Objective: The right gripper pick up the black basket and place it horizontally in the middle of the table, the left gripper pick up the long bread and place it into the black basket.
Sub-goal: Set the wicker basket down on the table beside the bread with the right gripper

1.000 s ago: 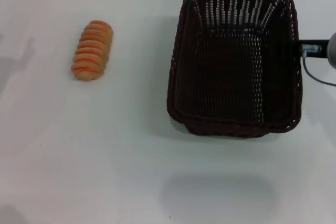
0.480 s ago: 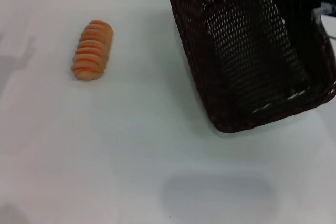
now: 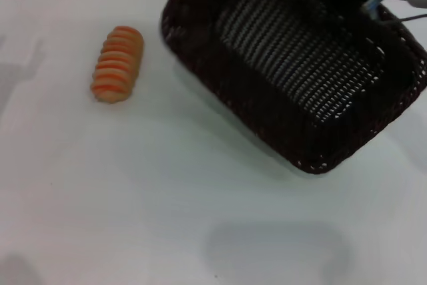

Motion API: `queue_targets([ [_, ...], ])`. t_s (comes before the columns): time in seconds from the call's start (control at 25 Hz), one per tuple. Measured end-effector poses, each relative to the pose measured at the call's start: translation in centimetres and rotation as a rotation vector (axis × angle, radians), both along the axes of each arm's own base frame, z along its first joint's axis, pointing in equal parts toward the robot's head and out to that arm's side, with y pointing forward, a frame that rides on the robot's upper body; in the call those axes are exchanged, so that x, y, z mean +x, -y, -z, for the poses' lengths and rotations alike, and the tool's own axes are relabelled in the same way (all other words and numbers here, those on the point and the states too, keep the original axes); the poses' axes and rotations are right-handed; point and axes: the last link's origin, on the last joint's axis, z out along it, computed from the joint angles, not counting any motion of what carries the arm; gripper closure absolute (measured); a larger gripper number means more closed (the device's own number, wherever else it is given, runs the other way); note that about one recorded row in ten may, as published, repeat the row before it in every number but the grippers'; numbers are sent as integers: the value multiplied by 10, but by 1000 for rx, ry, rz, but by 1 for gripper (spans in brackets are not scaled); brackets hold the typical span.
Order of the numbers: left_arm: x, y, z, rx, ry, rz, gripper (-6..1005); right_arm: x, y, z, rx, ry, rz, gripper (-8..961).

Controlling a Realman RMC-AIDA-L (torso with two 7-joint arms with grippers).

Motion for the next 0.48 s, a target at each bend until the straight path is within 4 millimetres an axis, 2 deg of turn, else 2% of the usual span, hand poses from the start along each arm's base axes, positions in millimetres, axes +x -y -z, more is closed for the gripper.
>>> queue_targets([
  [0.16,0,-2,2,-7,10,-9,236,-21,12,7,-161,57,-126,773],
  [0.32,-3,-4,3,-20,29,-31,238,-26,19,5,-229,85,-176,773],
  [0.44,-4,-6,3,-23,32,-41,239,-29,21,-8,-277,87,-219,772],
  [0.48,-5,-8,4,-27,34,-53,239,-30,21,-19,-300,82,-245,772],
])
